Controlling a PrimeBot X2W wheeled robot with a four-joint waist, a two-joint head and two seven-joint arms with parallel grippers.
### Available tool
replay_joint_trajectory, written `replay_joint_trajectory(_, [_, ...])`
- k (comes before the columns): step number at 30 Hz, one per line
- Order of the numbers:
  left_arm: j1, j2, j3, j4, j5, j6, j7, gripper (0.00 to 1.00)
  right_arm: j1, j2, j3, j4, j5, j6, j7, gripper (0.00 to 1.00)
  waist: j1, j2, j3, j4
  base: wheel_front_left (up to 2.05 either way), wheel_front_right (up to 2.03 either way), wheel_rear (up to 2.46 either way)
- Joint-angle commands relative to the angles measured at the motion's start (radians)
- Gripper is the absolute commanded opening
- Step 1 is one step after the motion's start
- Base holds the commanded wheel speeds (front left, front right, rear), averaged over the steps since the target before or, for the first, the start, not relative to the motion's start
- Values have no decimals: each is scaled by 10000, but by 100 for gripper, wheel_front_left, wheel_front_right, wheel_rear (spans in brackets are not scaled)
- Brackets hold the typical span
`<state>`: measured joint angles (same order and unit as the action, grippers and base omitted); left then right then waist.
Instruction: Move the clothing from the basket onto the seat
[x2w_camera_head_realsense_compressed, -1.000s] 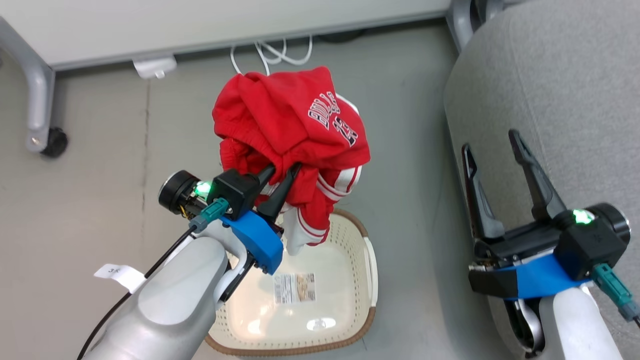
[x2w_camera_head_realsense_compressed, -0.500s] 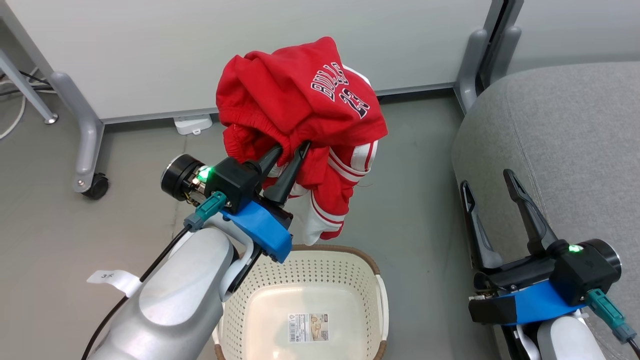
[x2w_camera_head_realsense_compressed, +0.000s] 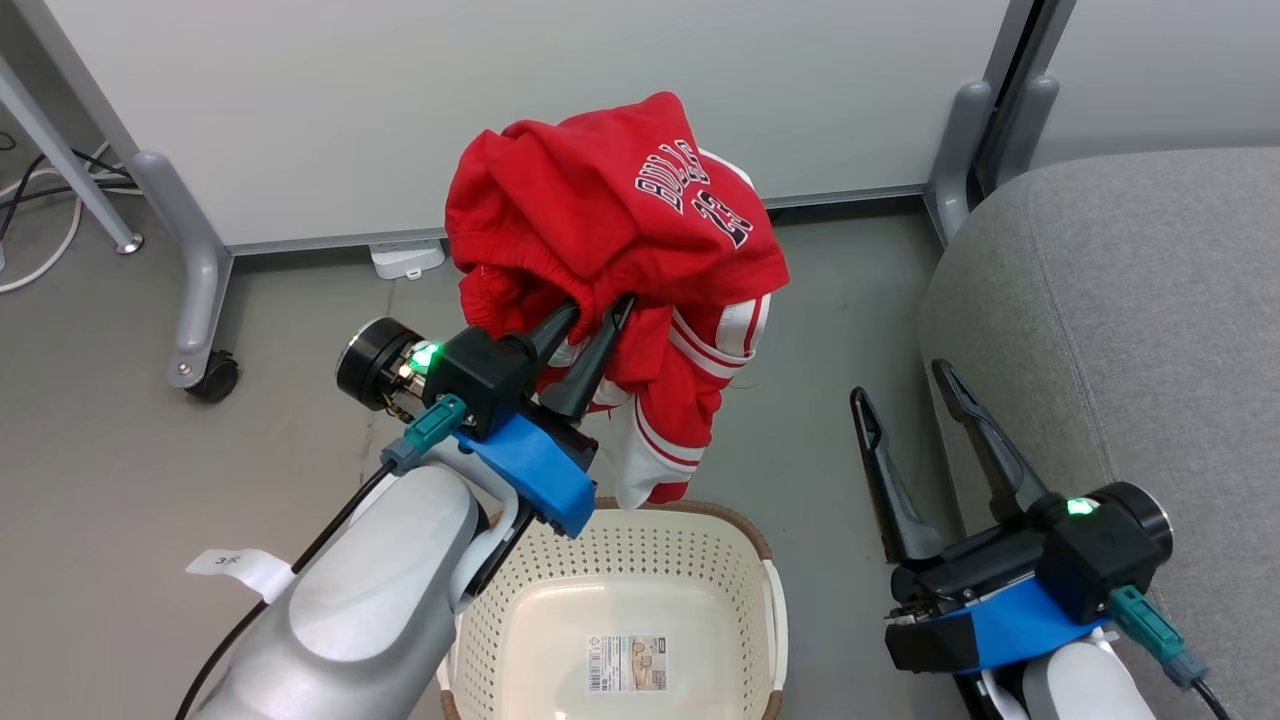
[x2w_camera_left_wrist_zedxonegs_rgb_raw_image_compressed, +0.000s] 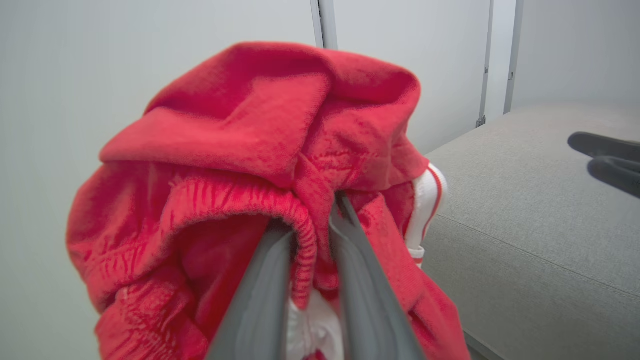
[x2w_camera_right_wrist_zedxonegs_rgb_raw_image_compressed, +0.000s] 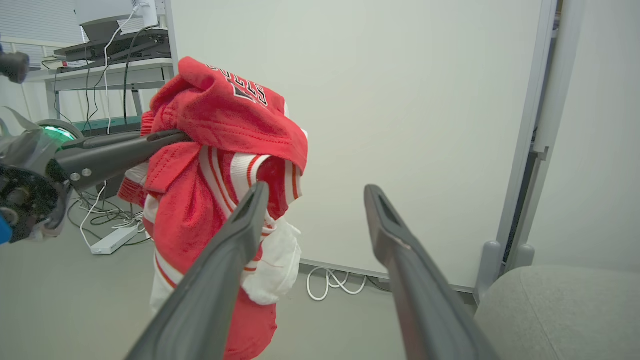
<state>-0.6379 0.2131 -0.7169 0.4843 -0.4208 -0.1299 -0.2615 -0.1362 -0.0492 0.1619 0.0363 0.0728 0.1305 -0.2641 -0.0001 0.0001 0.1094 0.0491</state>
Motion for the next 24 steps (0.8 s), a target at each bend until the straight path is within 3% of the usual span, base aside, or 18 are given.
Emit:
replay_joint_trajectory(1, [-18,-27,9,-64,25,0,-53,0,-144,-19,108,46,7,5,-7,100,1,-1,23,29,0,0,0])
replay_joint_trajectory(11, [-507,-310,-262,-166,3,-1,-53,0,-1357,-16,1652,979,-238,5,-8,100,1,-1,418,427,0,0,0])
replay_joint_trajectory(24, [-899,-753,-763,-282,-57,-1,-55,0,-3659,-21,2990,3871,-204,5,-7,100,1,-1,747,815,0,0,0])
